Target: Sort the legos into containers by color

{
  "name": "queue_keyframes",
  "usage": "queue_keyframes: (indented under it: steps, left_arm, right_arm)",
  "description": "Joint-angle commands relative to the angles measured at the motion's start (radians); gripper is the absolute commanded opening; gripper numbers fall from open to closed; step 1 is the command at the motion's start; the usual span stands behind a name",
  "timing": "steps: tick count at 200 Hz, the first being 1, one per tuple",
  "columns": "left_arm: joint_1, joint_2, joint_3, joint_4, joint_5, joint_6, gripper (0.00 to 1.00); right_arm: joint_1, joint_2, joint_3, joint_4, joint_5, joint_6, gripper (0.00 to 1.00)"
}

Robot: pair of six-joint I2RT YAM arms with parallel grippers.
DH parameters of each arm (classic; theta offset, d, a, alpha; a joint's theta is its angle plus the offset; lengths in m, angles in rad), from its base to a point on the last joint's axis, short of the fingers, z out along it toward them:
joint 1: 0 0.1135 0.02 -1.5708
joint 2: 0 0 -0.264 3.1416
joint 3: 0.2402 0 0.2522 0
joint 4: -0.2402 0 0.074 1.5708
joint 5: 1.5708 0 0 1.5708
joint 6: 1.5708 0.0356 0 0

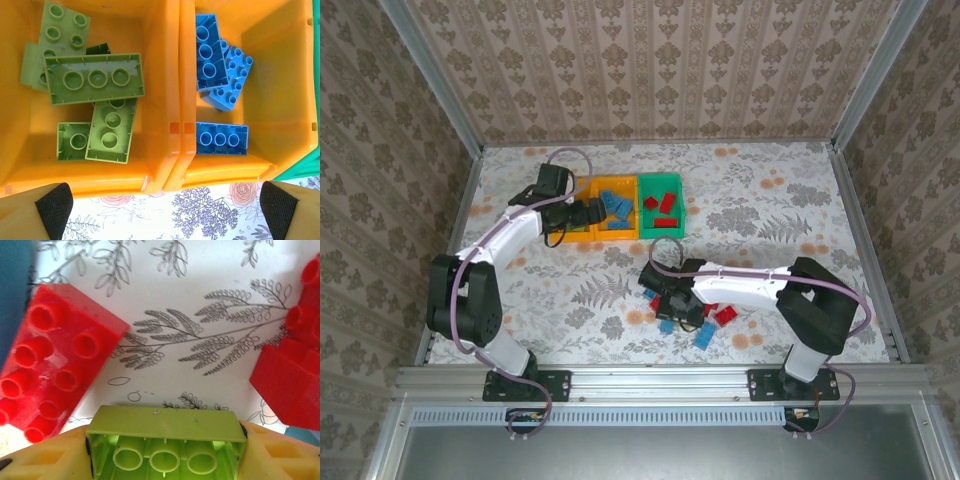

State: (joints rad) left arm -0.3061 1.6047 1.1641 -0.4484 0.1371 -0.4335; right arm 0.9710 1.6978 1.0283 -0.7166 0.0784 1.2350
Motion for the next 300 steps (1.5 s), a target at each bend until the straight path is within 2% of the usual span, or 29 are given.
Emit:
queue_keyframes:
  steps: [1,38,52,82,117,164,195,230,261,300]
  left_arm:
    - [0.001,-0.049,-0.023,-0.019,-0.023,-0.002,1.0]
    - [0.002,-0.096,-0.075,-0.03,-0.076,-0.023,1.0]
    - [0.006,-0.126,-0.102,-0.025,-0.088,-0.039,1.0]
    - [0.007,-0.201,-0.166,-0.012,-0.116,-0.054,1.0]
    - [0.008,-0.262,-0.244,-0.021,-0.123,-0.054,1.0]
    - [0.002,-0.357,-0.379,0.011,-0.103,-0.103,1.0]
    - [0.002,-0.424,-0.455,0.008,-0.129,-0.133,1.0]
    - [0.002,-0.466,-0.509,0.025,-0.117,-0.151,1.0]
    - [0.001,-0.459,-0.512,0.022,-0.104,-0.148,1.0]
    - [0.001,-0.457,-0.514,0.02,-0.1,-0.148,1.0]
  right_arm:
    - [-0.005,-0.006,0.075,-0.077,0.058,-0.053,0.49]
    - [-0.046,-0.063,0.189,-0.074,0.087,-0.16,0.48]
    - [-0.086,-0.071,0.208,0.013,0.054,-0.206,0.48]
    - [-0.188,-0.027,0.253,0.259,-0.098,-0.259,0.48]
    - [-0.258,0.17,0.514,0.383,-0.287,-0.323,0.49]
    - [-0.311,0.488,0.877,0.494,-0.514,-0.222,0.49]
    - [-0.324,0.631,1.043,0.533,-0.569,-0.147,0.49]
    - [-0.327,0.727,1.166,0.539,-0.571,-0.096,0.52]
    - [-0.331,0.776,1.188,0.604,-0.58,-0.033,0.57]
    - [-0.331,0.803,1.218,0.579,-0.577,-0.034,0.68]
